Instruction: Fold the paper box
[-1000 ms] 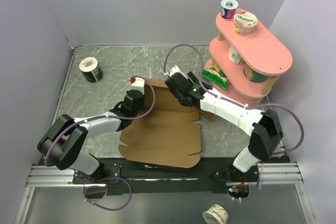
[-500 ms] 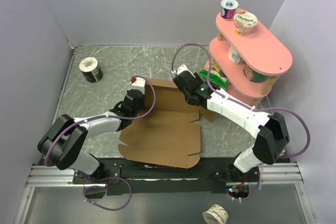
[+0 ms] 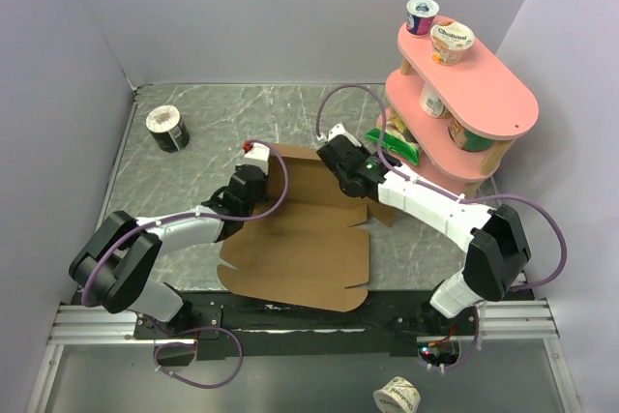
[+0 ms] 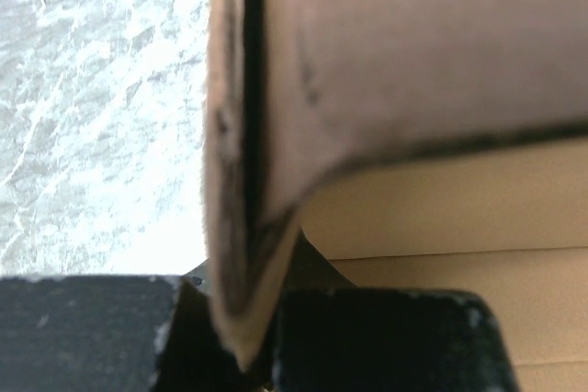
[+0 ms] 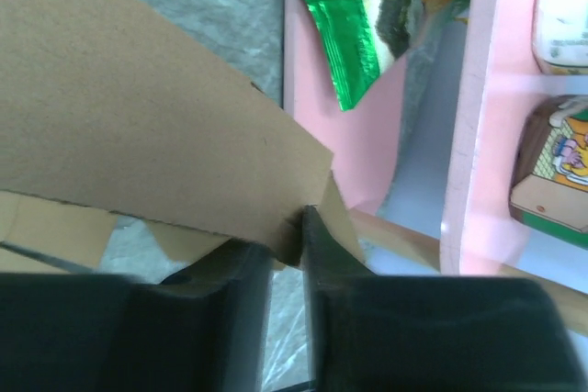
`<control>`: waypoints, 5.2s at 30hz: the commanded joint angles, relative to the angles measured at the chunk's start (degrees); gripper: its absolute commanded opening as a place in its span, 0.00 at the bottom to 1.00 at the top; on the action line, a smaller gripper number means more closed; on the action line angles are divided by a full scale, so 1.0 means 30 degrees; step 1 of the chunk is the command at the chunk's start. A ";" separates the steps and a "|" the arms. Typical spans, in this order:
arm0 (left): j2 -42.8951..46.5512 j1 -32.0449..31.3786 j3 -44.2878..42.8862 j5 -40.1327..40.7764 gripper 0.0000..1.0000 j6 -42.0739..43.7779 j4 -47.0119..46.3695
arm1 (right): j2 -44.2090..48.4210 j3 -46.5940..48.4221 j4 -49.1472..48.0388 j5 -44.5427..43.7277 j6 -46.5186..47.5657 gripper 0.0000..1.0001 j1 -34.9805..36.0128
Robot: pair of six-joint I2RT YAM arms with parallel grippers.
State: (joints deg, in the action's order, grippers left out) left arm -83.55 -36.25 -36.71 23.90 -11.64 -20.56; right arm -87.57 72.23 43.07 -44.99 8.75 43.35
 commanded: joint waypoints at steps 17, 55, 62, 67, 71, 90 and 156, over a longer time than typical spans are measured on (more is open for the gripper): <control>-0.0482 -0.0280 -0.1006 0.0589 0.01 -0.0924 -0.0911 | -0.4354 0.4459 0.2929 -0.1292 -0.2682 0.08 0.2482; -0.0217 0.0511 -0.0332 -0.0876 0.01 -0.1599 -0.0941 | 0.0153 0.2415 -0.0114 0.7490 -0.4969 0.85 0.0755; -0.0276 0.0833 -0.0186 -0.1316 0.01 -0.1716 -0.0999 | 0.5070 0.0535 -0.1580 1.4449 -0.5990 0.88 -0.2513; -0.0247 0.0921 -0.0156 -0.1727 0.01 -0.1658 -0.1087 | 0.6894 -0.1193 -0.3428 1.6931 -0.7663 0.85 -0.5337; -0.0188 0.0921 -0.0185 -0.1639 0.01 -0.1511 -0.0941 | 0.6369 -0.1195 -0.2581 1.4505 -0.7226 0.63 -0.5925; 0.0134 0.0921 0.0370 -0.2428 0.01 -0.1101 -0.1701 | 0.5050 -0.4475 -0.7732 1.4352 -0.6698 0.47 -0.5955; -0.0100 -0.1187 0.1805 0.2783 0.01 -0.0574 -0.4044 | 0.3350 -0.8840 -1.8809 2.3231 -2.3013 0.57 -0.8416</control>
State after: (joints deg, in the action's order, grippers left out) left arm -85.21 -37.47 -32.32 27.90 -15.62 -27.31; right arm -77.19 46.19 -8.12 22.65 -55.75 18.00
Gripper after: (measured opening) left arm 0.062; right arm 0.668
